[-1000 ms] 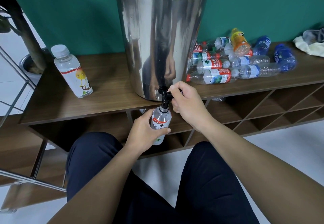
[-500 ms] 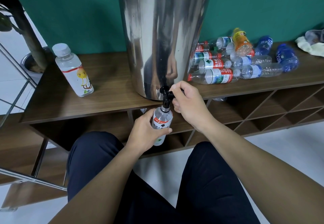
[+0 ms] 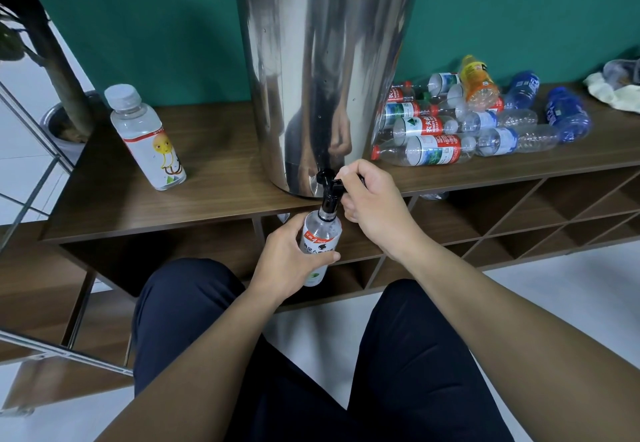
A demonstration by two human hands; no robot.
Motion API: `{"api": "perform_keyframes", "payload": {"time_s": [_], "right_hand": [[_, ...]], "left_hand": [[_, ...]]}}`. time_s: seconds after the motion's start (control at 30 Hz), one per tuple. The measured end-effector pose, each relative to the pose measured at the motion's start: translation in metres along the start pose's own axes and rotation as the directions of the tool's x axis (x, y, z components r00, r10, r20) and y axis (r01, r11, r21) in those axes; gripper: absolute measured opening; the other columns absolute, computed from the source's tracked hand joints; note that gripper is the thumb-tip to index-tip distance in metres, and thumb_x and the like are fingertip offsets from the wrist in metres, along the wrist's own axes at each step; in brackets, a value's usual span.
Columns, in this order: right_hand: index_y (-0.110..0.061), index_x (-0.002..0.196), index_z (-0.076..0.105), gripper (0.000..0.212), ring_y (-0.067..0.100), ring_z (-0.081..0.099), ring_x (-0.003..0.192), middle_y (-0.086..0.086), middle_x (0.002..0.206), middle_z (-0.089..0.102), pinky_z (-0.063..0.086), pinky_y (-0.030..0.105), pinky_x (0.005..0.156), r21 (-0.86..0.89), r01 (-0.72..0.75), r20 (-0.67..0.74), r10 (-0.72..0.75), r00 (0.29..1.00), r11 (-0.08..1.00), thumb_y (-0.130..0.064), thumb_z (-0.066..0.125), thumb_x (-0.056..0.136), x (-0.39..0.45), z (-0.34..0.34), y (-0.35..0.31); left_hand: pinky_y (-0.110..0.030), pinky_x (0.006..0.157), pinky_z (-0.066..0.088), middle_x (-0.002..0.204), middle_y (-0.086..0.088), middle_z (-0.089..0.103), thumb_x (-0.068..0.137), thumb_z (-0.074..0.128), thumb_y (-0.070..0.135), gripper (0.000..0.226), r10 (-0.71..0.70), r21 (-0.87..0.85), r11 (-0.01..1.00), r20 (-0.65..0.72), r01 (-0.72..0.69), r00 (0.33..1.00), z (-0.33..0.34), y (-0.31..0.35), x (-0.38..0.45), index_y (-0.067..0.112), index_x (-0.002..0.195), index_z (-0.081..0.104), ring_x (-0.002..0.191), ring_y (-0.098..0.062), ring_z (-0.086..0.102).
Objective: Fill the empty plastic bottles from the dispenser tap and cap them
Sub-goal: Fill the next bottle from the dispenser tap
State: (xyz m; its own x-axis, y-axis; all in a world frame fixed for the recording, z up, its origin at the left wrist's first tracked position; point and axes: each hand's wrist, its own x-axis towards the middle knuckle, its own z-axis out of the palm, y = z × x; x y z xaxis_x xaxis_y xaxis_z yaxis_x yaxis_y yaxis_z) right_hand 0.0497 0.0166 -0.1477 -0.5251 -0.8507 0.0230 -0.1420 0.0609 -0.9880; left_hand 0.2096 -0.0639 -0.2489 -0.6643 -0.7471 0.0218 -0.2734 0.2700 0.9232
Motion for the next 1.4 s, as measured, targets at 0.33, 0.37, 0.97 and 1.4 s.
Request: {"api": "perform_keyframes", "payload": {"time_s": [0.33, 0.37, 0.97, 1.4], "right_hand": [[-0.023, 0.089, 0.062, 0.028, 0.013, 0.039, 0.056, -0.012, 0.059, 0.041, 0.031, 0.035, 0.057, 0.004, 0.004, -0.009, -0.004, 1.0, 1.0, -0.029, 0.055, 0.115, 0.002, 0.0002, 0.0031], [-0.022, 0.089, 0.061, 0.028, 0.013, 0.038, 0.056, -0.011, 0.059, 0.041, 0.031, 0.035, 0.057, 0.006, 0.004, -0.007, -0.004, 1.0, 1.0, -0.029, 0.055, 0.115, 0.002, 0.0002, 0.0031], [-0.019, 0.093, 0.061, 0.027, 0.015, 0.038, 0.057, -0.009, 0.06, 0.041, 0.03, 0.038, 0.057, -0.016, 0.005, 0.0, -0.005, 1.0, 1.0, -0.031, 0.053, 0.116, 0.0006, -0.0002, 0.0021], [-0.015, 0.094, 0.061, 0.026, 0.013, 0.039, 0.057, -0.009, 0.06, 0.042, 0.031, 0.036, 0.056, -0.016, 0.001, -0.006, -0.001, 1.0, 1.0, -0.027, 0.053, 0.116, -0.0003, 0.0, 0.0007]], "left_hand": [[-0.036, 0.105, 0.061, 0.12, 0.023, 0.079, 0.075, 0.105, 0.028, 0.071, -0.004, -0.02, 1.0, 0.001, 0.004, 1.0, -0.0002, 0.0028, -0.0017, 0.035, 0.137, 0.071, 0.112, 0.001, 0.074], [-0.036, 0.105, 0.061, 0.121, 0.023, 0.079, 0.076, 0.105, 0.029, 0.071, -0.003, -0.019, 1.0, 0.004, 0.003, 1.0, -0.0003, 0.0029, -0.0018, 0.035, 0.138, 0.071, 0.113, 0.001, 0.074], [-0.042, 0.109, 0.06, 0.123, 0.021, 0.079, 0.074, 0.105, 0.028, 0.073, -0.01, -0.045, 0.999, 0.017, 0.01, 1.0, -0.0004, 0.0026, -0.0019, 0.036, 0.138, 0.071, 0.115, 0.0, 0.074], [-0.033, 0.105, 0.059, 0.123, 0.023, 0.079, 0.076, 0.105, 0.029, 0.072, -0.001, -0.047, 0.999, 0.02, 0.002, 1.0, -0.0001, 0.0008, -0.0015, 0.037, 0.138, 0.071, 0.115, 0.002, 0.073]]}}
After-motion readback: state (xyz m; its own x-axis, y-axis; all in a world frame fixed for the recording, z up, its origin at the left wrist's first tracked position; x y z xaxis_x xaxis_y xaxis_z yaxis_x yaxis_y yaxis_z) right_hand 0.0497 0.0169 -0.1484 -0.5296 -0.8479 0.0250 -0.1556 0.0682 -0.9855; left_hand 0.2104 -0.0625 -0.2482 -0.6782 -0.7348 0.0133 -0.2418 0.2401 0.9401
